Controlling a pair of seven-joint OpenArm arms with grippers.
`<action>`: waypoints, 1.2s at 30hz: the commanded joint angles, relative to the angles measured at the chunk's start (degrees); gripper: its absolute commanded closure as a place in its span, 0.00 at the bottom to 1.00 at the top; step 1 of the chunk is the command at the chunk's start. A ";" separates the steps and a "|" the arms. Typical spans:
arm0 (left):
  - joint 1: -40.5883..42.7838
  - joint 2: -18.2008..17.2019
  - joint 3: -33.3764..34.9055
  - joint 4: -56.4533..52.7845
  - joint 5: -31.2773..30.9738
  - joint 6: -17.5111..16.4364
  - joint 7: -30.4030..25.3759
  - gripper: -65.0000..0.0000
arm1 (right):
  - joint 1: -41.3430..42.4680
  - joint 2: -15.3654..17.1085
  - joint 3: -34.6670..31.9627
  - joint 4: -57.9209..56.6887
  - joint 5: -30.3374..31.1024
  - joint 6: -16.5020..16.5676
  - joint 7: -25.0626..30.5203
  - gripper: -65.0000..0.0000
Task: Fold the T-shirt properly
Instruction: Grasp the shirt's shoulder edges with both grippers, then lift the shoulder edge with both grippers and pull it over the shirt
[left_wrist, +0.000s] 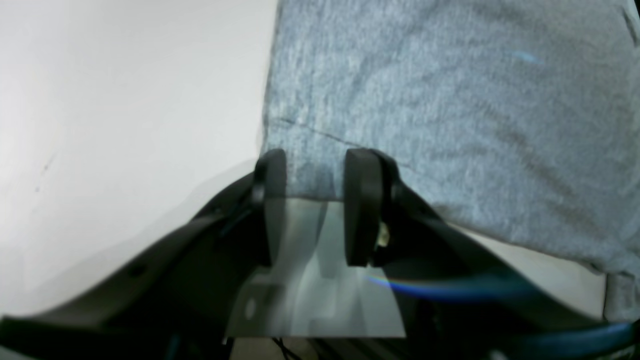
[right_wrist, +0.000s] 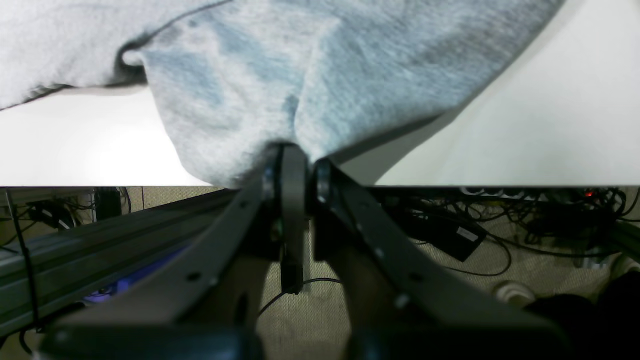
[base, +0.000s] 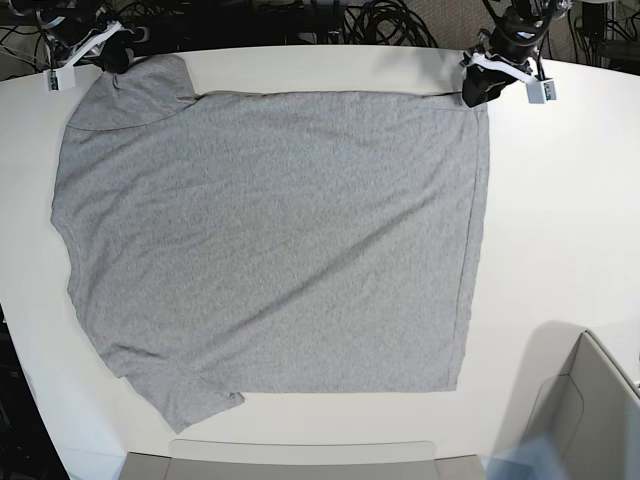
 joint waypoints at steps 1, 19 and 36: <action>0.58 -0.66 -0.19 -0.12 0.85 0.86 1.35 0.68 | -0.55 0.58 0.41 0.95 0.70 0.58 0.71 1.00; -0.83 -2.33 -4.50 0.23 2.26 0.86 2.22 0.68 | -0.37 0.58 0.41 1.04 0.70 0.58 0.71 1.00; -3.99 -2.24 5.79 -2.23 2.70 0.77 2.22 0.68 | -0.19 0.58 0.32 1.04 0.70 0.58 0.63 1.00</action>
